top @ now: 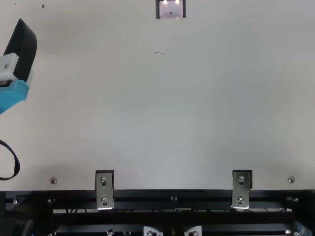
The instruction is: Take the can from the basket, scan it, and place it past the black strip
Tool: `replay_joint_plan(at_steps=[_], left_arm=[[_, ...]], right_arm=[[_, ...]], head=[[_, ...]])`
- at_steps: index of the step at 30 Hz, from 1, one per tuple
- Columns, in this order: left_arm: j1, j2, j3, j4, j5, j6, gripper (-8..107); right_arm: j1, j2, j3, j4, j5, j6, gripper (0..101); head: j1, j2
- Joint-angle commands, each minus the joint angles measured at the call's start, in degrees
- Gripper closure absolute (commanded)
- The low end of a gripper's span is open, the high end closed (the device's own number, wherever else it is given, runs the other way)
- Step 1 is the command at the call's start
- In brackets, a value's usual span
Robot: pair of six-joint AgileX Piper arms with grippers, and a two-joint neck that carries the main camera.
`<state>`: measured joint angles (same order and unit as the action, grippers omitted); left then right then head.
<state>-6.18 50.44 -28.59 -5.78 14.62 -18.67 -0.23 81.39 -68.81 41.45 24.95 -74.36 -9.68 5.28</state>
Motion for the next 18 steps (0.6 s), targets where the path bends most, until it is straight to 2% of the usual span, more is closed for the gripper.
replay_joint_plan(at_steps=[1, 9, 18], left_arm=[[0.0, 0.0, 0.0, 0.0, 0.0, 0.0, 9], [0.0, 0.0, 0.0, 0.0, 0.0, 0.0, 9], [0.5, -1.0, 0.6, -1.1, 0.1, 1.5, 9]], right_arm=[[0.4, -2.0, 3.4, 1.8, -4.6, -2.5, 0], [2.5, -9.4, 12.2, 7.9, -10.6, -8.0, 0], [2.5, -21.8, 23.1, 14.5, -11.6, -12.2, 0]], head=[[0.5, 0.8], [0.5, 0.8], [0.5, 0.8]])
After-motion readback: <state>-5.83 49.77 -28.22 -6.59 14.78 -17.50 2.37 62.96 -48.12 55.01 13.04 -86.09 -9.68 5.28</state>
